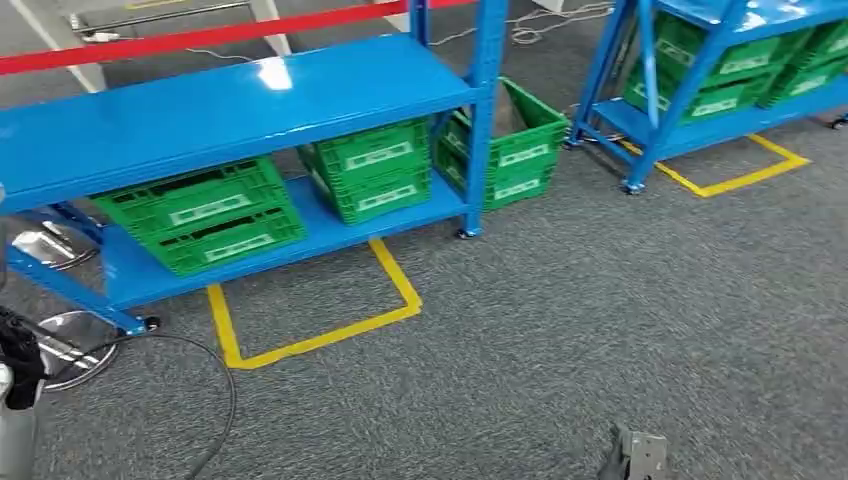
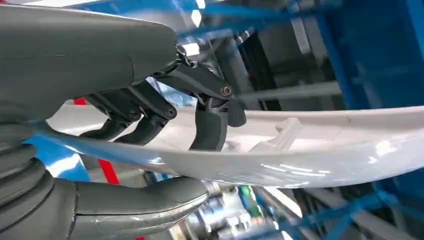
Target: Take the parts from the cabinet and place them on the table.
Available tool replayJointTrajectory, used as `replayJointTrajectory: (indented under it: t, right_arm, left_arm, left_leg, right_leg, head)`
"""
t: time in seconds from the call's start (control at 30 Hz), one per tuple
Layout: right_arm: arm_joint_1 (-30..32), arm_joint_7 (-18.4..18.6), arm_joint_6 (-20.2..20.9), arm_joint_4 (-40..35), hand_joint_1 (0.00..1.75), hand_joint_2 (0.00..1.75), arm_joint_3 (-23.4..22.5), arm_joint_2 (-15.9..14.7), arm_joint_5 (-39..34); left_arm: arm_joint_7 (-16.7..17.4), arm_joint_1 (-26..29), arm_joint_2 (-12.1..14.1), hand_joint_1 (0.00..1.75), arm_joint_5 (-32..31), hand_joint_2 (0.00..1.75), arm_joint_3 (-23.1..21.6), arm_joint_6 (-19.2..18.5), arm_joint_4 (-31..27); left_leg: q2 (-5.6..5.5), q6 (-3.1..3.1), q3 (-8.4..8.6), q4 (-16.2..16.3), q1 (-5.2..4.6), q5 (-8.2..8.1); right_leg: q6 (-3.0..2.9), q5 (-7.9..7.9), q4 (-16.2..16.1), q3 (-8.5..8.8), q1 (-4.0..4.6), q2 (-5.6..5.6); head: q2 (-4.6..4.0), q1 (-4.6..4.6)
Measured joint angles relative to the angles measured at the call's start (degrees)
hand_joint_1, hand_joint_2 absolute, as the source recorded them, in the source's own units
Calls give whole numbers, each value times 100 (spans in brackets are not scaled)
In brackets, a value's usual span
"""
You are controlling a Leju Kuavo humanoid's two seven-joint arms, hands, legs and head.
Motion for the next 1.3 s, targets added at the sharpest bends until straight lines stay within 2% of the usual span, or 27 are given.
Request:
replayJointTrajectory:
  t: [0.03, 0.07, 0.13, 0.17, 0.2, 0.23, 0.3, 0.37, 0.43, 0.47, 0.53, 0.57, 0.6, 0.67, 0.7, 0.73, 0.77, 0.87, 0.93, 0.97, 1.03, 1.07, 1.1, 1.17, 1.2, 1.23, 1.3]
  right_arm:
    - [9, 0, -2, 0, 0, 0, -15, -4, -2]
    - [12, 0, -7, 0, 0, 0, -31, -9, -2]
    - [10, 2, -13, 0, 0, 0, -39, -17, 2]
    - [6, 4, -13, 0, 0, 0, -42, -20, 2]
    - [2, 9, -13, 0, 0, 0, -44, -20, 9]
    - [-15, 13, -20, 0, 0, 0, -44, -22, 24]
    - [10, 42, -48, 2, 0, 0, -44, -39, 66]
    - [50, 61, -68, 13, 0, 0, -46, -90, 85]
    - [52, 158, -123, 26, 0, 0, -50, -112, 114]
    - [51, 197, -138, 39, 0, 0, -57, -133, 127]
    - [76, 279, -159, 70, 0, 0, -68, -162, 144]
    - [102, 326, -168, 85, 0, 0, -74, -175, 151]
    - [133, 385, -173, 103, 0, 0, -81, -188, 162]
    - [172, 442, -173, 122, 0, 0, -112, -230, 170]
    - [169, 481, -177, 127, 0, 0, -125, -247, 177]
    - [160, 558, -186, 140, 0, 0, -129, -251, 195]
    - [164, 652, -206, 157, 0, 0, -129, -256, 216]
    - [257, 888, -280, 219, 0, 0, -138, -304, 306]
    - [302, 1019, -348, 247, 0, 0, -144, -317, 409]
    - [309, 1081, -378, 269, 0, 0, -144, -319, 452]
    - [329, 1108, -393, 306, 0, 0, -144, -319, 496]
    - [350, 1189, -435, 321, 0, 0, -144, -321, 540]
    - [373, 1252, -474, 337, 0, 0, -144, -330, 583]
    - [395, 1351, -509, 358, 0, 0, -144, -341, 658]
    - [396, 1401, -529, 363, 0, 0, -144, -343, 695]
    - [396, 1403, -542, 380, 0, 0, -144, -341, 715]
    - [398, 1414, -553, 391, 0, 0, -142, -350, 743]
  left_arm:
    - [26, -23, 11, 175, 4, 175, -11, -85, 2]
    - [42, -49, 24, 175, -2, 175, -28, -146, 2]
    - [63, -143, 44, 175, -39, 175, -55, -223, 2]
    - [74, -203, 56, 175, -63, 175, -72, -245, 2]
    - [81, -257, 63, 175, -92, 175, -90, -269, 2]
    - [85, -292, 76, 175, -101, 175, -103, -299, 2]
    - [103, -359, 83, 175, -120, 175, -136, -323, 4]
    - [103, -413, 79, 175, -160, 175, -188, -345, 4]
    - [103, -444, 79, 175, -177, 175, -232, -382, 4]
    - [100, -442, 77, 175, -177, 175, -234, -397, 4]
    - [98, -438, 74, 175, -177, 175, -242, -400, 4]
    - [98, -426, 74, 175, -177, 175, -249, -406, 4]
    - [92, -415, 70, 175, -177, 175, -264, -406, 4]
    - [81, -411, 63, 175, -177, 175, -267, -406, 4]
    - [76, -411, 63, 175, -177, 175, -267, -408, 2]
    - [61, -405, 68, 175, -175, 175, -267, -422, -2]
    - [48, -401, 68, 175, -164, 175, -269, -430, -2]
    - [2, -386, 59, 175, -140, 175, -282, -476, -9]
    - [-31, -359, 61, 175, -111, 175, -275, -502, -13]
    - [-42, -332, 70, 175, -103, 175, -267, -502, -13]
    - [-59, -258, 68, 175, -87, 175, -267, -502, -13]
    - [-77, -219, 68, 175, -76, 175, -264, -505, -13]
    - [-92, -193, 68, 175, -70, 175, -264, -511, -13]
    - [-118, -168, 68, 175, -48, 175, -262, -526, -37]
    - [-131, -162, 68, 175, -39, 175, -256, -529, -68]
    - [-138, -157, 68, 175, -37, 175, -256, -531, -74]
    - [-142, -128, 74, 175, -35, 175, -245, -537, -101]
  left_leg:
    - [-7, 4, -129, 285, 0, -40]
    - [-11, 14, -101, 222, 0, 70]
    - [-53, 48, 256, -563, 3, 570]
    - [-168, 68, 494, -1087, 9, 825]
    - [-432, 90, 644, -1396, 23, 843]
    - [-450, 92, 677, -1525, 30, 825]
    - [-367, 108, 632, -1510, -3, 808]
    - [-224, 189, 641, -1613, 53, 871]
    - [-101, 239, 625, -1623, 35, 899]
    - [-30, 240, 615, -1620, 16, 898]
    - [119, 244, 604, -1614, 0, 897]
    - [184, 244, 605, -1614, -2, 896]
    - [250, 243, 606, -1613, -2, 894]
    - [360, 226, 612, -1605, -2, 883]
    - [410, 204, 619, -1598, -13, 869]
    - [450, 177, 606, -1577, -63, 853]
    - [478, 160, 608, -1568, -66, 859]
    - [619, 94, 636, -1570, -61, 841]
    - [169, 31, 528, -1243, -15, 551]
    - [48, 16, 336, -770, -8, 297]
    - [-3, 2, -50, 98, -6, -39]
    - [-11, 3, -123, 259, -6, -36]
    - [-15, 19, -70, 131, -6, 113]
    - [-89, 71, 335, -751, -6, 634]
    - [-282, 104, 577, -1283, -4, 866]
    - [-582, 142, 666, -1442, 23, 782]
    - [-501, 135, 655, -1532, -4, 793]
  right_leg:
    - [1, 2, 2, 1, 4, 80]
    - [3, 6, 8, 1, 4, 148]
    - [10, 9, 30, 4, 1, 294]
    - [15, 8, 46, 7, -3, 353]
    - [37, 13, 54, -16, -2, 411]
    - [83, 27, 90, -74, 8, 488]
    - [167, 79, 67, -156, -38, 578]
    - [234, 81, 67, -246, -29, 657]
    - [268, -290, 555, -473, 1, 171]
    - [286, -508, 1000, -673, -7, 52]
    - [313, -774, 1757, -1009, -13, -34]
    - [320, -730, 1796, -1010, -13, -44]
    - [320, -567, 1561, -874, -13, -59]
    - [300, -123, 572, -319, -9, -203]
    - [286, -53, 98, -69, 8, -447]
    - [223, -87, 37, 15, 64, -527]
    - [182, -66, 31, -17, 49, -424]
    - [93, -32, 25, -33, 37, -272]
    - [25, -4, 10, -17, -3, -168]
    - [9, 0, 10, -19, -4, -97]
    - [-3, 8, 14, -25, 5, 54]
    - [-5, 10, 17, -23, 9, 133]
    - [-5, 12, 23, -21, 12, 211]
    - [1, 16, 44, -19, 12, 364]
    - [4, 16, 58, -25, 5, 435]
    - [39, 25, 72, -56, 14, 482]
    - [125, 69, 85, -148, -32, 613]
  head:
    - [0, 0]
    - [0, 2]
    - [0, 0]
    - [0, -2]
    - [0, 7]
    - [0, 9]
    - [0, 7]
    - [0, 7]
    - [0, 83]
    - [0, 72]
    - [0, 76]
    - [0, 79]
    - [0, 76]
    - [0, 77]
    - [0, 81]
    - [0, 77]
    - [0, 59]
    - [0, 72]
    - [0, 57]
    - [0, 42]
    - [0, 39]
    - [0, 39]
    - [0, 41]
    - [0, 42]
    - [0, 39]
    - [0, 59]
    - [0, 39]
